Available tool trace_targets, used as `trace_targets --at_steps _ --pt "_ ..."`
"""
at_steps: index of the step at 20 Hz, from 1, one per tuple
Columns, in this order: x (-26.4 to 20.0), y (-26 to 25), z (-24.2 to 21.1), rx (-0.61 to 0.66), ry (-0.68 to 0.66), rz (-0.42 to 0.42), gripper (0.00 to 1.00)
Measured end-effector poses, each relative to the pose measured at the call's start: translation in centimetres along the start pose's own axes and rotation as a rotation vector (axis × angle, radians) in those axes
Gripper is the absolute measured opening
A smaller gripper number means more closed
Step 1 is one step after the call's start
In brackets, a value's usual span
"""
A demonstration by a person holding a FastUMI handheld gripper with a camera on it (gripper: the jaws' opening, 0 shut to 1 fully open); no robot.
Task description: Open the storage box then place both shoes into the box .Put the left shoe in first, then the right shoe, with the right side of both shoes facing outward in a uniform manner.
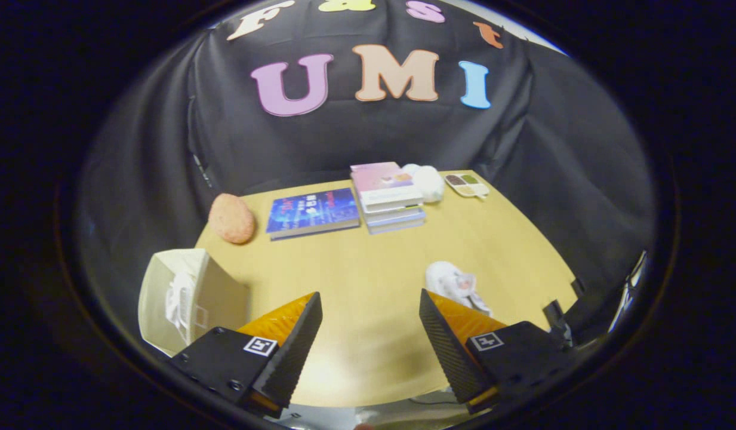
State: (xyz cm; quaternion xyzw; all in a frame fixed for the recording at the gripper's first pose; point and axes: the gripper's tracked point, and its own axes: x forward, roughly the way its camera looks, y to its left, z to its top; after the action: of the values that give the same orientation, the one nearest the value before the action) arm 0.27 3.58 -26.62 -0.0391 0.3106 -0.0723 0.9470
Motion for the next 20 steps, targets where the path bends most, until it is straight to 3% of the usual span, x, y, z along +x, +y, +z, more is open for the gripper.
trace_targets --at_steps 9,20 --pt "1.7 -14.2 -4.4 -0.030 0.093 -0.124 1.00" --pt "6.8 -20.8 -9.7 -0.092 0.239 -0.191 1.00"
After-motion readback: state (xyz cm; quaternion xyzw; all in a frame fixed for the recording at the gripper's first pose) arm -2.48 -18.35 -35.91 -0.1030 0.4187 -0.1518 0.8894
